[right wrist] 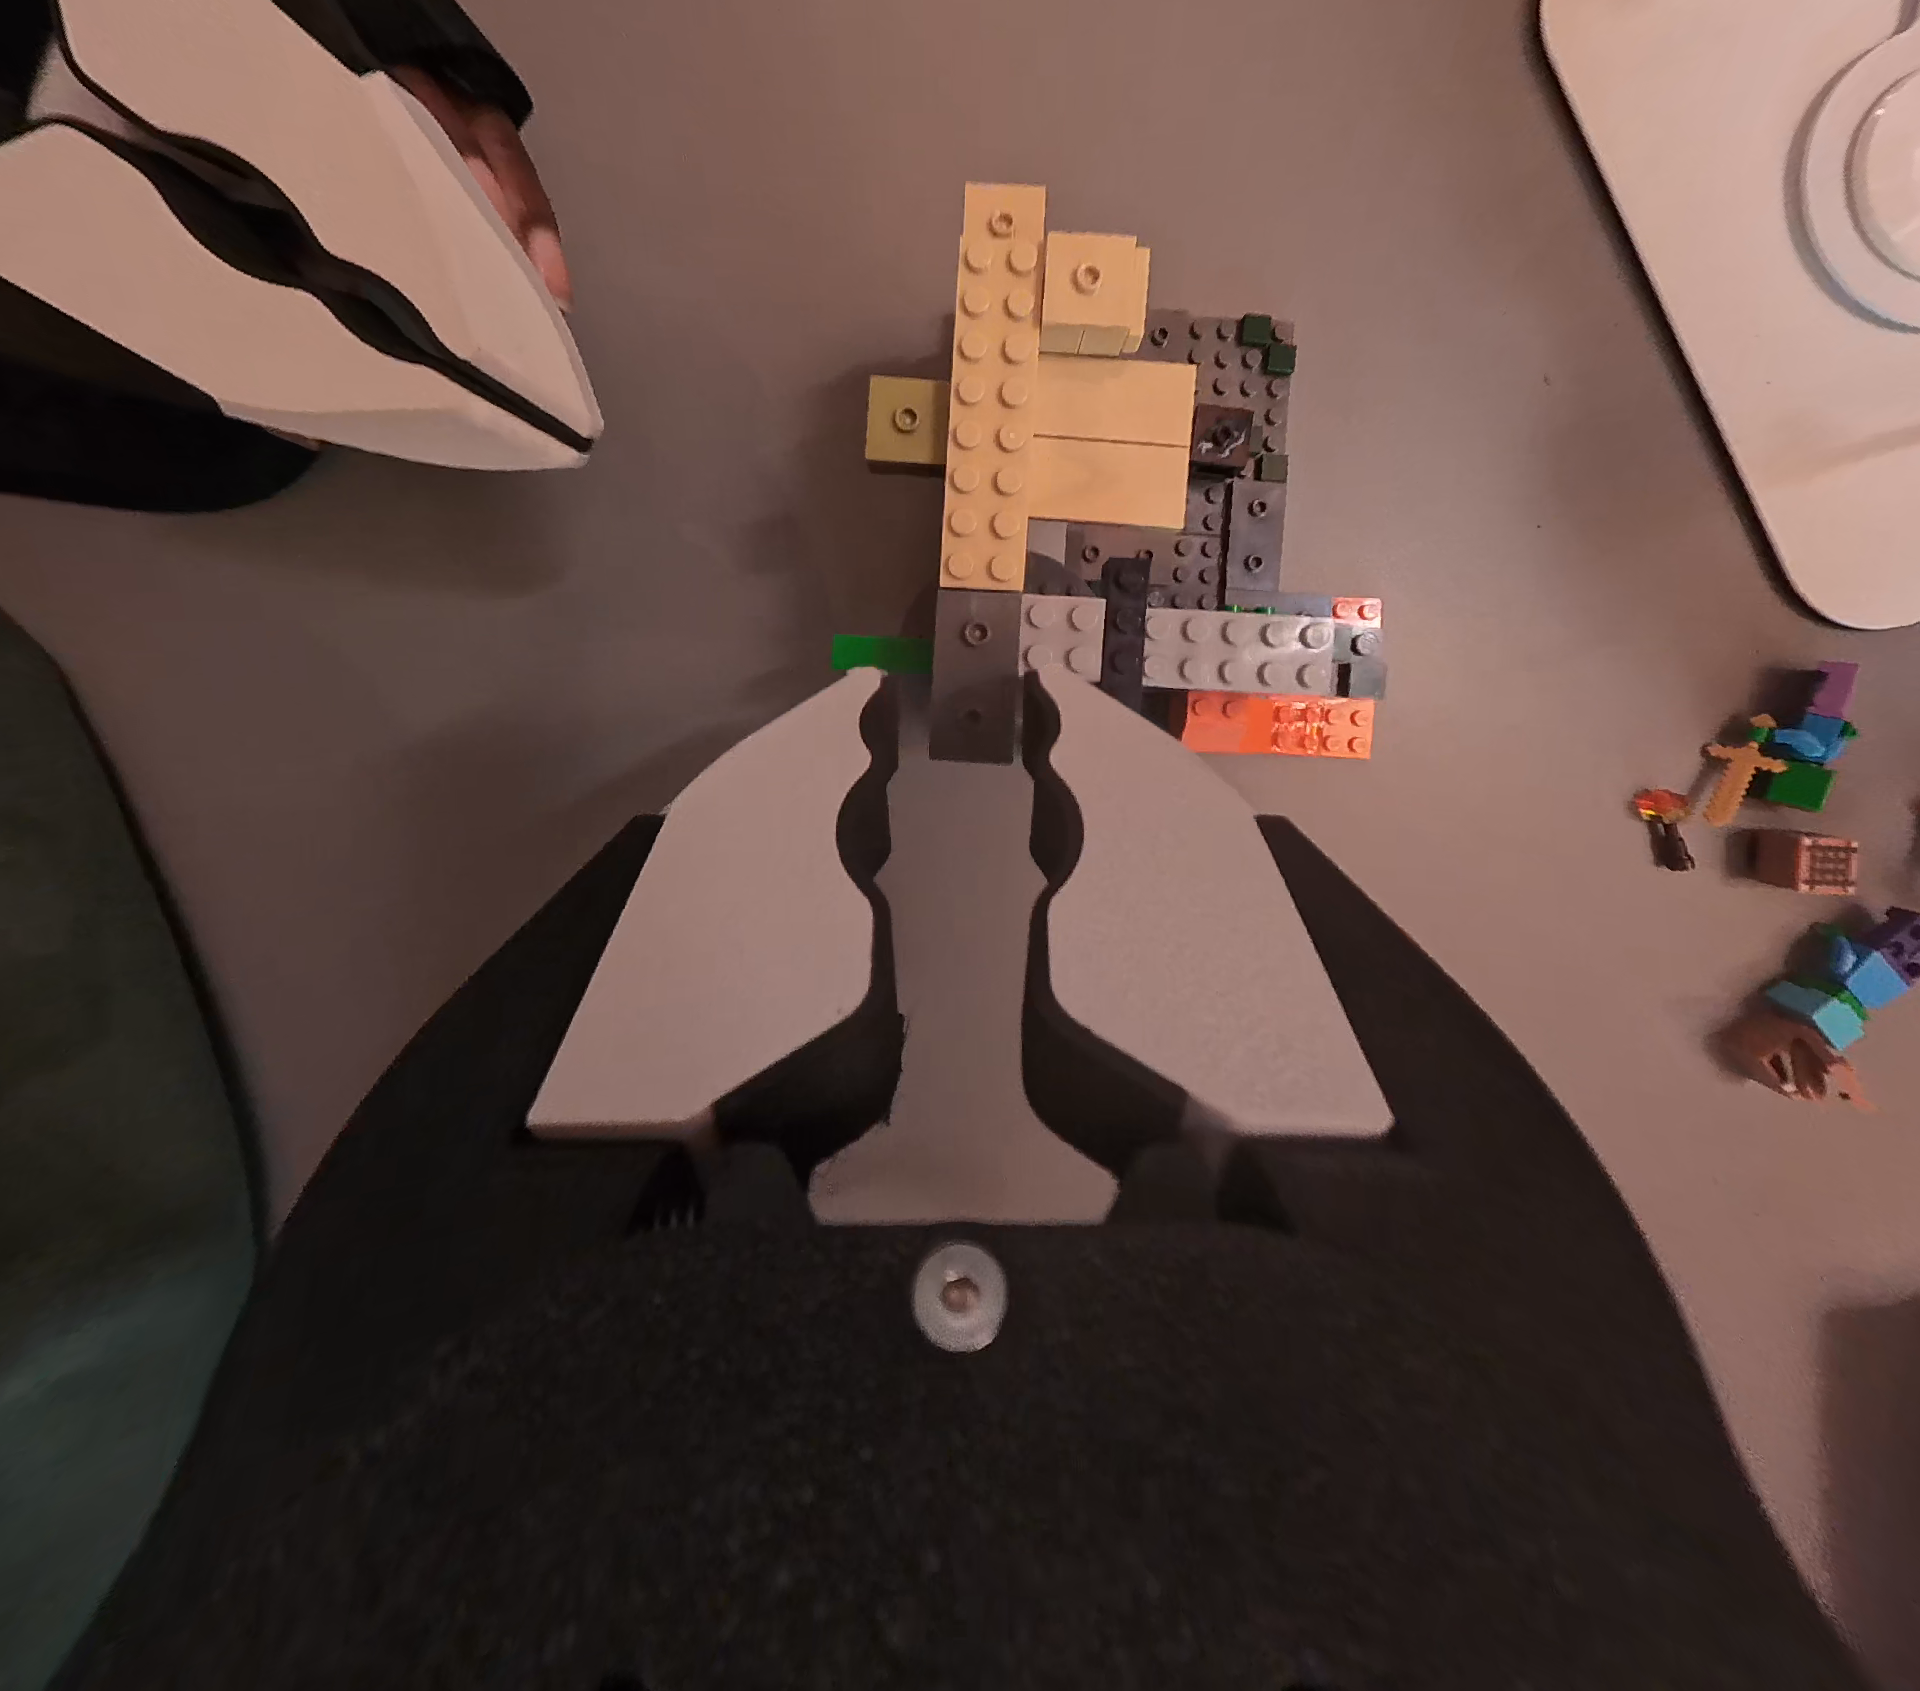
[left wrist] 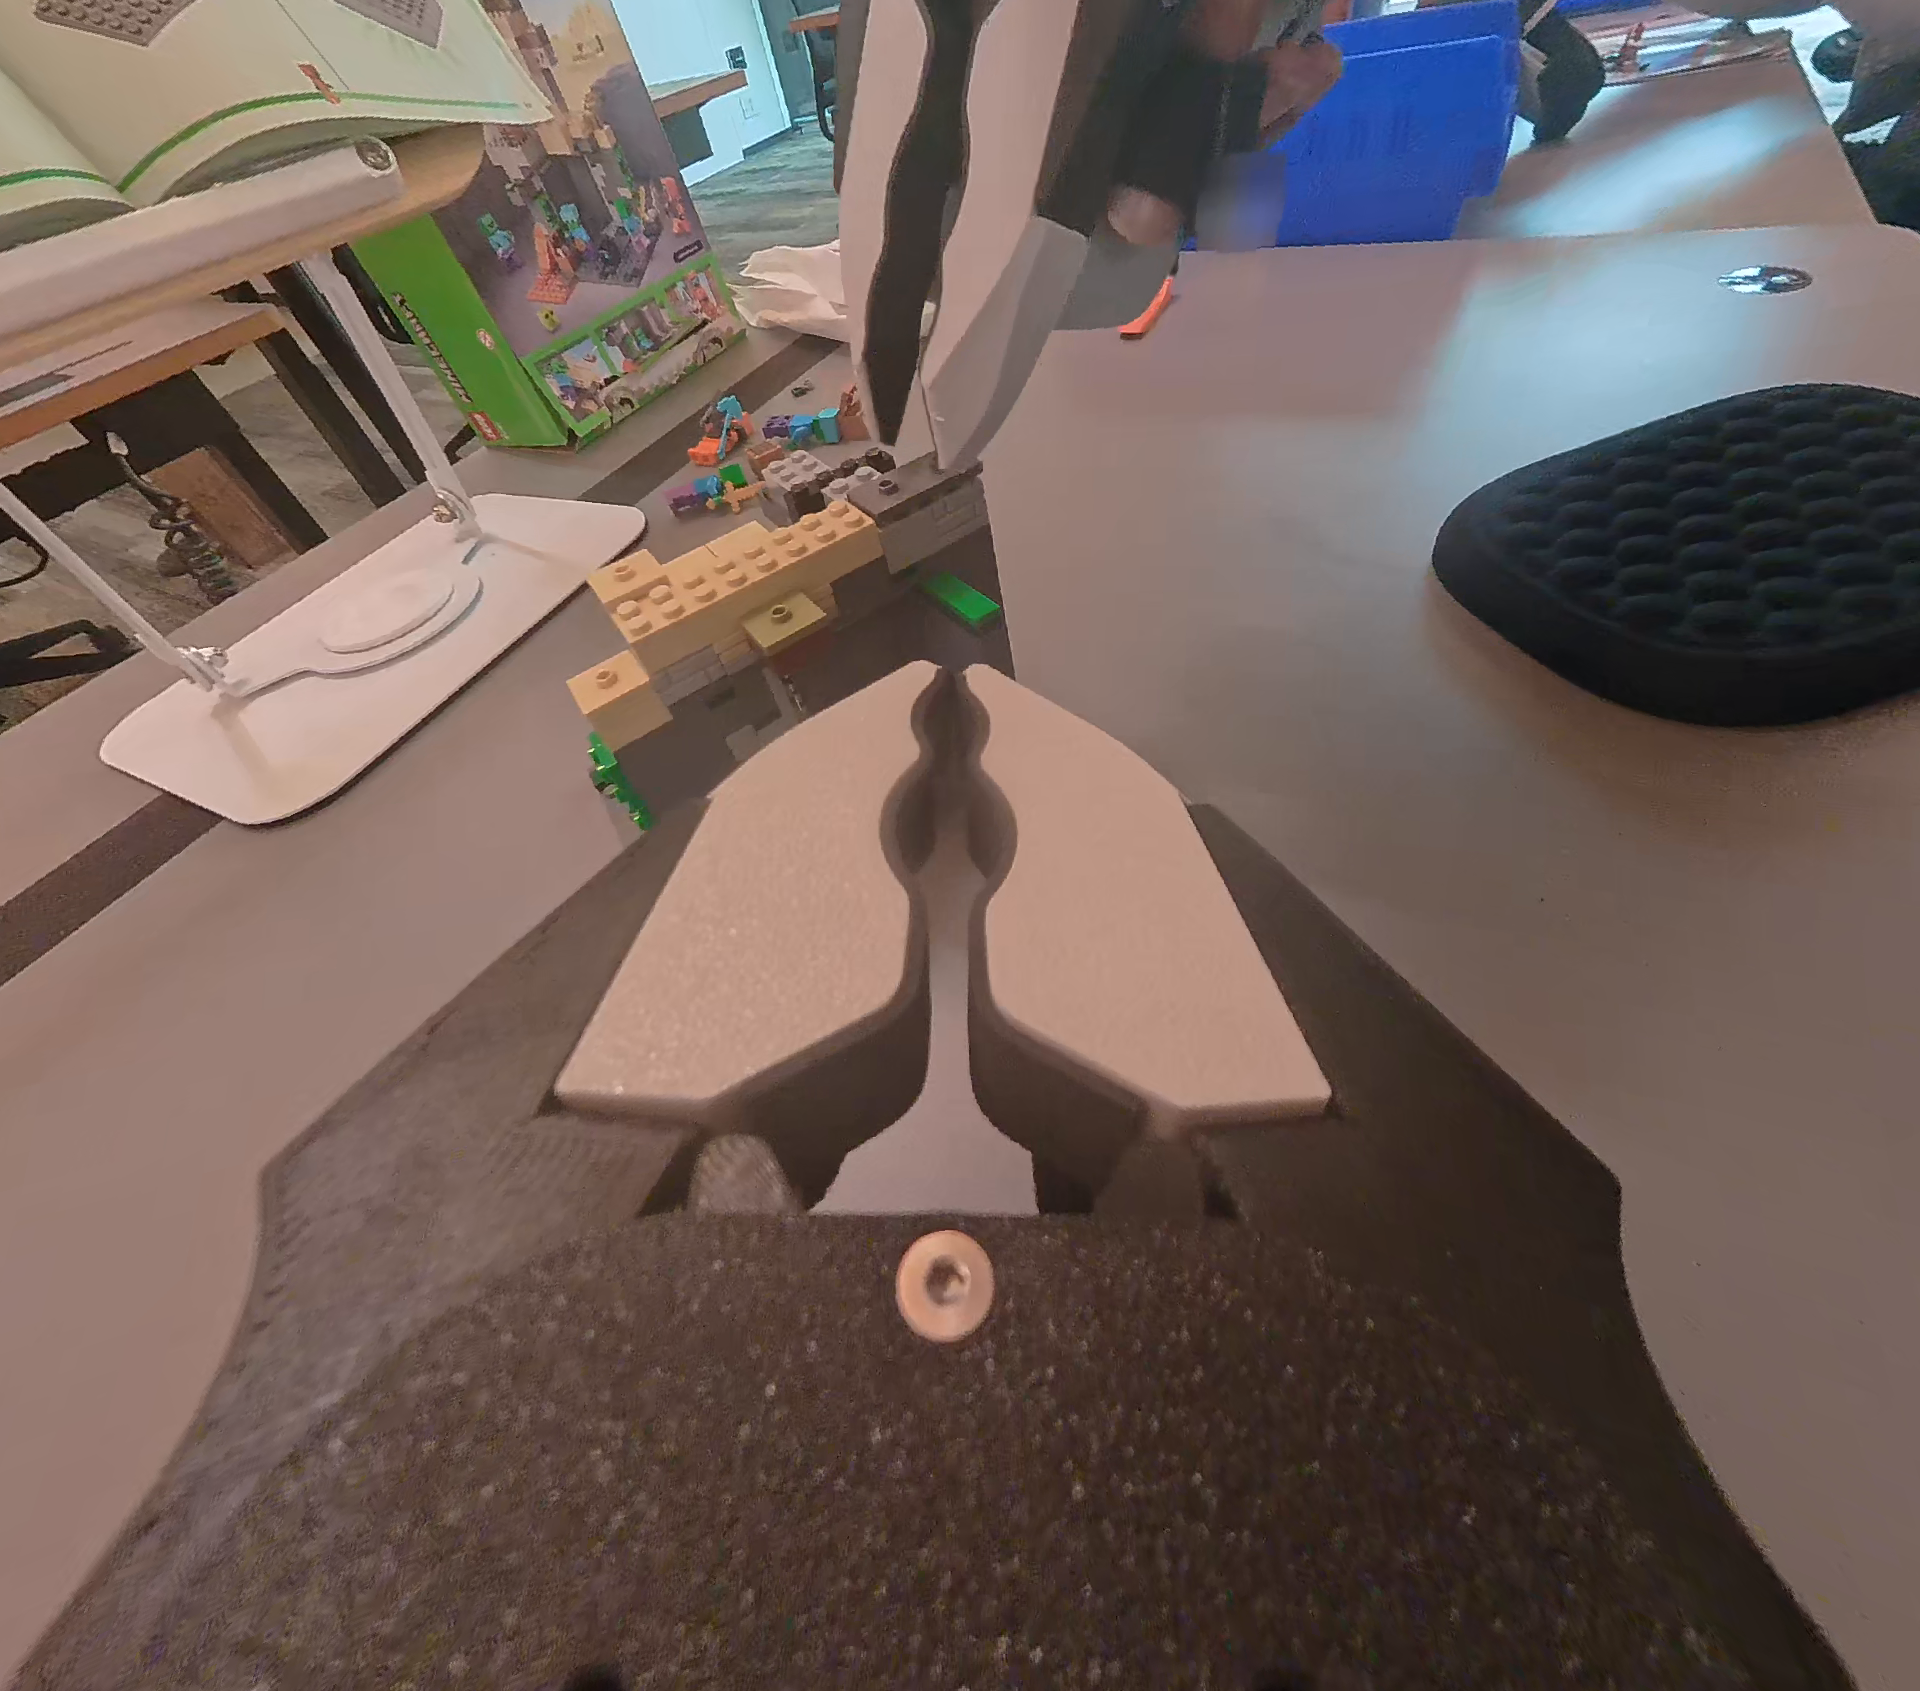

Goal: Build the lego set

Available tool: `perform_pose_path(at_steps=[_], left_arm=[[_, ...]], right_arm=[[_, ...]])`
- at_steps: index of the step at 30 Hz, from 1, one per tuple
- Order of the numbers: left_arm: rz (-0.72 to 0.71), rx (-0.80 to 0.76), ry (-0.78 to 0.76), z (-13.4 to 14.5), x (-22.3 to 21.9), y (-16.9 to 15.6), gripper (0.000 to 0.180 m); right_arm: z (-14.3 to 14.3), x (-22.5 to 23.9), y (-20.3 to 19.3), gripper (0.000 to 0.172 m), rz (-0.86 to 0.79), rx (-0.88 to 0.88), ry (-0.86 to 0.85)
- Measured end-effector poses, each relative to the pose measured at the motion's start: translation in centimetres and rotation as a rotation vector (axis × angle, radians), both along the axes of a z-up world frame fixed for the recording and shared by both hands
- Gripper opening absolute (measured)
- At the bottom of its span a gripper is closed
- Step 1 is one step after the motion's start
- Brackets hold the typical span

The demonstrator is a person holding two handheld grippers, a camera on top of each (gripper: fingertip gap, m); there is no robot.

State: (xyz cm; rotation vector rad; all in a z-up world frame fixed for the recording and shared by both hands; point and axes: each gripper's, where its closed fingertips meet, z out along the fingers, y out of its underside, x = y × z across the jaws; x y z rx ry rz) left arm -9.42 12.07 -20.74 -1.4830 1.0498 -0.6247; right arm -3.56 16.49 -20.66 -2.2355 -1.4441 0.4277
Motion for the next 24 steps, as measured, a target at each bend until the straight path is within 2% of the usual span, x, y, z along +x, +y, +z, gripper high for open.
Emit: perform_pose_path(at_steps=[1,10,24], left_arm=[[0.001,0.0,0.0,0.0,-0.01,0.01,0.0],[0.005,0.002,-0.003,0.11,-0.12,0.11,0.0],[0.002,0.008,-0.001,0.18,-0.06,-0.01,0.0]], right_arm=[[0.03,-0.22,0.06,0.022,-0.009,-0.001,0.016],[-0.43,-0.62,0.33,0.013,-0.029,-0.014,0.015],[-0.41,-0.87,0.54,0.015,-0.056,0.015,0.003]])
